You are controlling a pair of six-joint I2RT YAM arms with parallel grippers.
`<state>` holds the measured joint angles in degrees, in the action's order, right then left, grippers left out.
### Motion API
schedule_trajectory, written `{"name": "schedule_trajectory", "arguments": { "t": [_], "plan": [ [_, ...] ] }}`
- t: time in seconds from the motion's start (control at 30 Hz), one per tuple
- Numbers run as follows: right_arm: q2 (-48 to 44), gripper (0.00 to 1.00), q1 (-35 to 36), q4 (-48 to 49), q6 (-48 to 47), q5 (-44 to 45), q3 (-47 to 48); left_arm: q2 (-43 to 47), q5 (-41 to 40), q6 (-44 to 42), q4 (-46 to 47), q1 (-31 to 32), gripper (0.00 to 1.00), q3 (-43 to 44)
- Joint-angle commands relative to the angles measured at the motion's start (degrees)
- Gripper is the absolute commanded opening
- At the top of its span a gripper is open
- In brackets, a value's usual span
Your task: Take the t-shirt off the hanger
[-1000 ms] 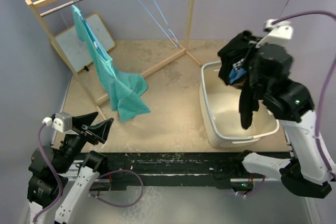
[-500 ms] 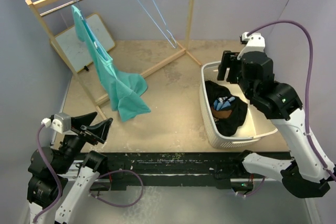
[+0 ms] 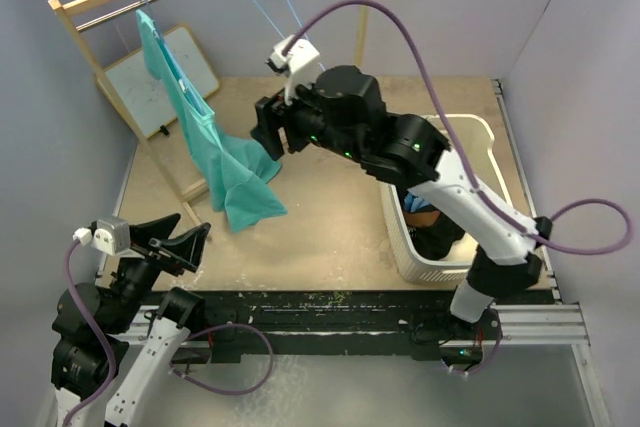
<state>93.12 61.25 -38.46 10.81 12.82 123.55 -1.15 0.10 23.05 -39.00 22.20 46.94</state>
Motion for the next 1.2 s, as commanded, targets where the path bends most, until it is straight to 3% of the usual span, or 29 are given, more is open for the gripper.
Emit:
{"name": "schedule_trajectory", "arguments": {
  "t": [0.0,0.17,0.4,0.83,0.9,1.03,1.17],
  "plan": [
    [6.39,0.67,0.15,5.68,-4.10,-3.40,12.46,0.40,-0.98,0.82,0.65,-0.11,0.77,0.54],
    [15.80,0.65,0.21,8.62,-5.92,-4.58,23.43,0.34,-0.97,0.84,0.58,-0.20,0.77,0.53],
    [18.76,0.61,0.17,15.72,-4.27,-7.91,22.29,0.45,-0.99,0.86,0.57,-0.18,0.77,0.61],
    [26.03,0.46,0.21,16.91,-0.31,-9.92,26.67,0.53,-0.81,0.84,0.68,-0.22,0.77,0.52],
    [26.71,0.39,0.20,16.38,0.18,-9.40,27.12,0.51,-0.80,0.75,0.68,-0.22,0.77,0.52],
    [26.47,0.04,0.12,16.30,0.27,-5.21,26.39,0.62,-0.80,0.77,0.63,-0.22,0.77,0.52],
    [23.73,0.00,0.12,19.58,-2.02,0.06,23.23,0.53,-0.65,0.73,0.70,-0.22,0.77,0.52]
  ]
}}
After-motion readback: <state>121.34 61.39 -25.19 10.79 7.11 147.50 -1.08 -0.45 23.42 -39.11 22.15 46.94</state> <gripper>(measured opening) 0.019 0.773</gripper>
